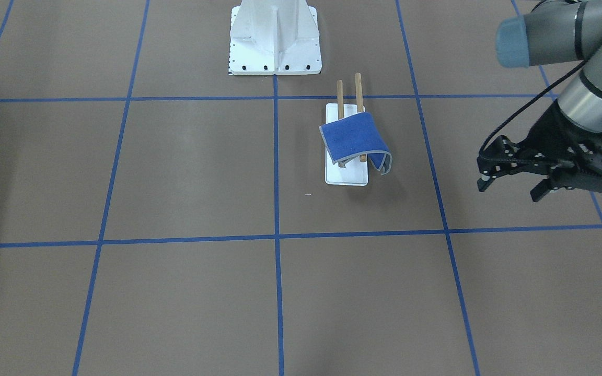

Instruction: Hang towel on rack

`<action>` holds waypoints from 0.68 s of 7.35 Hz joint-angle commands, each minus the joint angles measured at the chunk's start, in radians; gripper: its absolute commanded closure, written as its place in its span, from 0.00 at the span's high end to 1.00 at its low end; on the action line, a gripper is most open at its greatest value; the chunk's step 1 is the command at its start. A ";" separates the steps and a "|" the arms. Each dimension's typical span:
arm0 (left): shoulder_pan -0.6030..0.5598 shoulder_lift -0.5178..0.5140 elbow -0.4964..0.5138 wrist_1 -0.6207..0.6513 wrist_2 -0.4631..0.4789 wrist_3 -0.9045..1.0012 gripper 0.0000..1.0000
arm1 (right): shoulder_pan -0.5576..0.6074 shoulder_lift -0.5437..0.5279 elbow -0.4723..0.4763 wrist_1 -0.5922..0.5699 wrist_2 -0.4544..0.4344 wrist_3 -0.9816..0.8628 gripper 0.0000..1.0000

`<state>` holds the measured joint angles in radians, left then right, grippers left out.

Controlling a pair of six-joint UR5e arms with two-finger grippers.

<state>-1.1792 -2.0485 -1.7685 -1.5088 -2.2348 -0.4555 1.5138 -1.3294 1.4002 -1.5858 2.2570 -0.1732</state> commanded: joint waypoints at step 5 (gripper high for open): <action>-0.284 0.250 0.093 0.217 -0.008 0.425 0.99 | 0.034 -0.082 0.062 -0.010 -0.010 -0.019 1.00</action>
<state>-1.4191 -1.8754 -1.6756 -1.2212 -2.2356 -0.0358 1.5463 -1.4058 1.4489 -1.5960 2.2485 -0.1970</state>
